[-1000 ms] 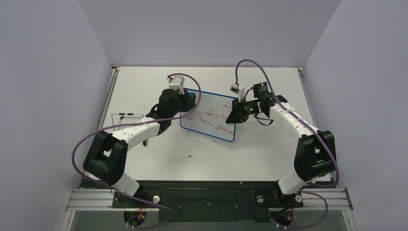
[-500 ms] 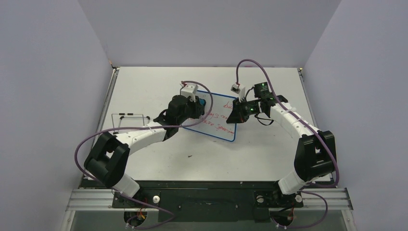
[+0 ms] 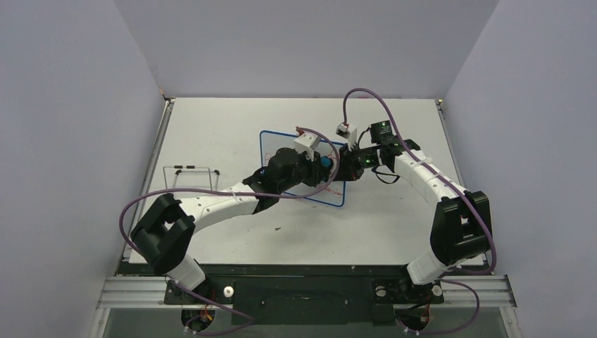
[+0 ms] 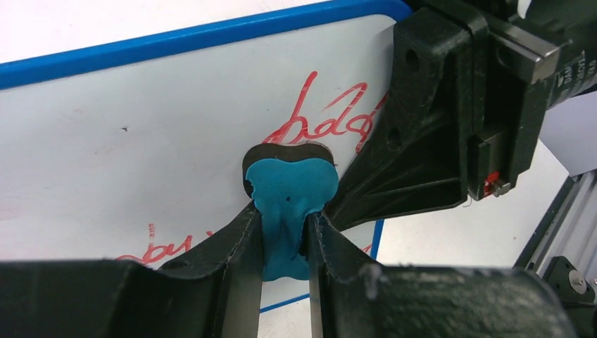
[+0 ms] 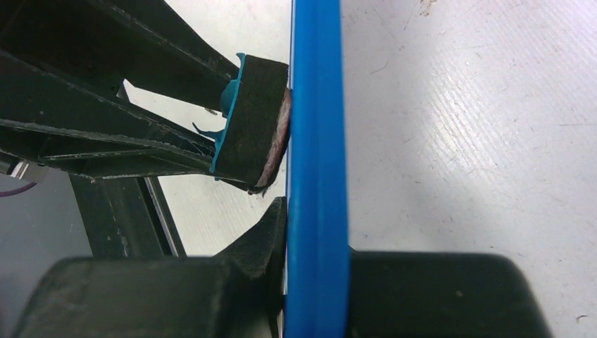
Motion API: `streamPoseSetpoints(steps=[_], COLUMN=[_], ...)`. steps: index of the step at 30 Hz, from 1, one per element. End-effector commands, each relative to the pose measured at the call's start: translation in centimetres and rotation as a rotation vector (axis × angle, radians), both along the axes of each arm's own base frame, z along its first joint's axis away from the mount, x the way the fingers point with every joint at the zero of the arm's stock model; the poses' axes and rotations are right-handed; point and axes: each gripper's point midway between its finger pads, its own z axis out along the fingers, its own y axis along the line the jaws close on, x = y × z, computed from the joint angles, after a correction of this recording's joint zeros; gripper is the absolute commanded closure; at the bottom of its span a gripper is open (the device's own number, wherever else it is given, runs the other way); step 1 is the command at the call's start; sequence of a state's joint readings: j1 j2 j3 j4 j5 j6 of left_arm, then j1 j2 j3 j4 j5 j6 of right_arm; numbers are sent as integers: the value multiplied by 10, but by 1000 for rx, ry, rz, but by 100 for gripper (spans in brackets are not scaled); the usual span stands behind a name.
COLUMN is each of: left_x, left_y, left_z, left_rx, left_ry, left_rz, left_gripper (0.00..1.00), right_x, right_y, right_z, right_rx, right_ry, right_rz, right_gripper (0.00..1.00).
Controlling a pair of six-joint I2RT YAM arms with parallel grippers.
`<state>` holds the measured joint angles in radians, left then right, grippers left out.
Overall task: Erase the whiteboard
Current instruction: Erase the whiteboard at the whiteboard stand.
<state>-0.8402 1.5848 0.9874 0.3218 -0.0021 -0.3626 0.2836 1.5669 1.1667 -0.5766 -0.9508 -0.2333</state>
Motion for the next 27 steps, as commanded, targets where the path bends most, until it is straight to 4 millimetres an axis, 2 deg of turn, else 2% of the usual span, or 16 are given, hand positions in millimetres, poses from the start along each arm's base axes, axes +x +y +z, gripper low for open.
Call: streamPoseSetpoints(steps=[1,3,4,10,15,19,27], left_x=[32,41,45,53,39,20,3], left_y=[9,19,27,25,4,-11,-7], left_z=[31,35,30,45,50,38,12], left_rx=[-20,7,44,72,62,88,182], left_ry=[-61,-67,-61,-96,-121,-121,-97], left_rz=[166,242,284,341,263,203,250], left_gripper=[100,100,100,100,100,100,100], right_x=[-20,-20,-20,-20,-21,-21,-21], right_y=[15,15,16,16,15,15,16], right_z=[19,19,19,19,20,20,20], right_rx=[72,72,73,73,73,75,75], right_ry=[-34,-33,-34,-36,-34,-35,-32], right_rz=[103,103,104,104,103,104,106], right_gripper=[100,100,100,100,100,100,100])
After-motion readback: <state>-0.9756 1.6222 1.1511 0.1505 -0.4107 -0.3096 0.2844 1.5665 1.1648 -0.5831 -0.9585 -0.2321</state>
